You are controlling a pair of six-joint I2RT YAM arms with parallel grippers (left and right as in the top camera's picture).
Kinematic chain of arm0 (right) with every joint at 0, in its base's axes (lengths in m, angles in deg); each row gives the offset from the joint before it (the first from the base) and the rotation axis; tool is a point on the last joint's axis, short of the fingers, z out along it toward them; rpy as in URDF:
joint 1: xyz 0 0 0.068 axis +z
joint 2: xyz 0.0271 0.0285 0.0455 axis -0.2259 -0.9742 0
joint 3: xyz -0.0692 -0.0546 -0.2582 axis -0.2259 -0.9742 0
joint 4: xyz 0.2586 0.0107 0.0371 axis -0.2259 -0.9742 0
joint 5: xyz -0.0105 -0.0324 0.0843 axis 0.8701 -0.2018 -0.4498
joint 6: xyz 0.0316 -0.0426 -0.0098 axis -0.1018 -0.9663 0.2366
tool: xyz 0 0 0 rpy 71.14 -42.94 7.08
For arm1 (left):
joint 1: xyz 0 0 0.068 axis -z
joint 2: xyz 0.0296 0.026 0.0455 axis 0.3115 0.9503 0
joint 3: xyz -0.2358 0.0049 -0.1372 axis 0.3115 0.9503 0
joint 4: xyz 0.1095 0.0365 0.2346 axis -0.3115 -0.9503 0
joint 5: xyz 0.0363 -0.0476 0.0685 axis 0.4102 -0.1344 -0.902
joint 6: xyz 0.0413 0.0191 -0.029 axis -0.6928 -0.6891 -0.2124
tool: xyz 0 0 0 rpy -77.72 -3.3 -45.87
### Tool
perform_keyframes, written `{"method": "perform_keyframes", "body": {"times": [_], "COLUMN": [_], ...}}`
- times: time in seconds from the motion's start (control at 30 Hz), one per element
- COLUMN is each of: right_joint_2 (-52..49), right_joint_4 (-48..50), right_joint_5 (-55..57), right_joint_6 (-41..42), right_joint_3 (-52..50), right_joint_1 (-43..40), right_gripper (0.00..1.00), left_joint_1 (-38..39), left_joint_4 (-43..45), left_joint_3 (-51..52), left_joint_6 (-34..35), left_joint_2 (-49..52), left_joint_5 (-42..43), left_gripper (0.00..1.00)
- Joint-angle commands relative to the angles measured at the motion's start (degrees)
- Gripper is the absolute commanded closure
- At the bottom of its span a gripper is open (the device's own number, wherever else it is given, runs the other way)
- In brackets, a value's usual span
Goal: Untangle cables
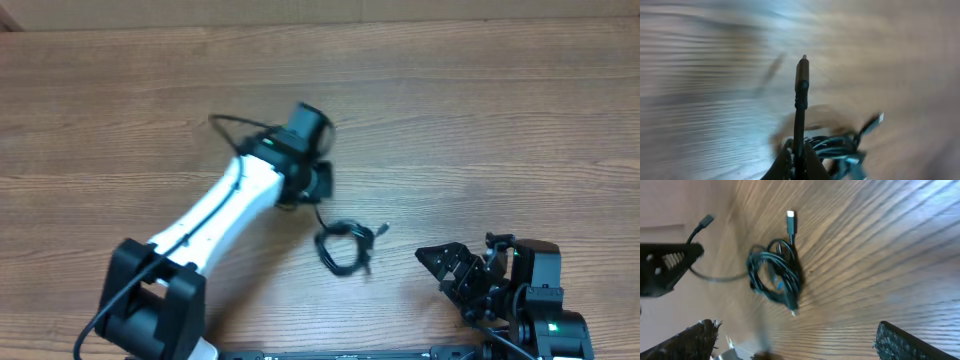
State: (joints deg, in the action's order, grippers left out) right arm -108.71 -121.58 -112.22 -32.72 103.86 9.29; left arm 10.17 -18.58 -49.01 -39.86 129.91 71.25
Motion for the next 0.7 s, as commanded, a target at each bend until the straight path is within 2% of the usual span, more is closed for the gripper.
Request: {"method": "perform_keyframes", "body": {"times": [0.0, 0.07, 0.17, 0.23, 0.43, 0.5, 0.67], "right_joint_2": [0.0, 0.0, 0.0, 0.0, 0.0, 0.0, -0.7], "right_joint_4": [0.5, 0.5, 0.7, 0.8, 2.5, 4.2, 9.0], "right_joint_5": [-2.4, -2.5, -5.3, -7.1, -9.6, -9.3, -2.6], "right_joint_6": [-0.8, -0.8, -0.9, -0.9, -0.8, -0.4, 8.7], "right_joint_3": [0.8, 0.8, 0.8, 0.8, 0.8, 0.7, -1.7], "right_joint_1": [-0.1, -0.1, -0.1, -0.1, 0.2, 0.8, 5.7], "right_gripper": [0.0, 0.0, 0.0, 0.05, 0.06, 0.07, 0.09], "left_joint_1": [-8.2, -11.7, -14.7, -15.4, -12.6, -11.4, -9.9], "left_joint_4": [-0.1, 0.2, 0.6, 0.3, -2.9, -2.6, -3.1], "left_joint_3": [-0.7, -0.7, -0.7, -0.7, -0.6, -0.6, -0.6], "left_joint_6": [22.5, 26.8, 27.9, 29.5, 44.6, 46.5, 46.8], "left_joint_2": [0.0, 0.0, 0.0, 0.0, 0.0, 0.0, 0.0], "left_joint_5": [3.2, 9.3, 17.6, 19.7, 19.7, 17.6, 11.1], "left_gripper": [0.96, 0.96, 0.96, 0.96, 0.96, 0.96, 0.96]}}
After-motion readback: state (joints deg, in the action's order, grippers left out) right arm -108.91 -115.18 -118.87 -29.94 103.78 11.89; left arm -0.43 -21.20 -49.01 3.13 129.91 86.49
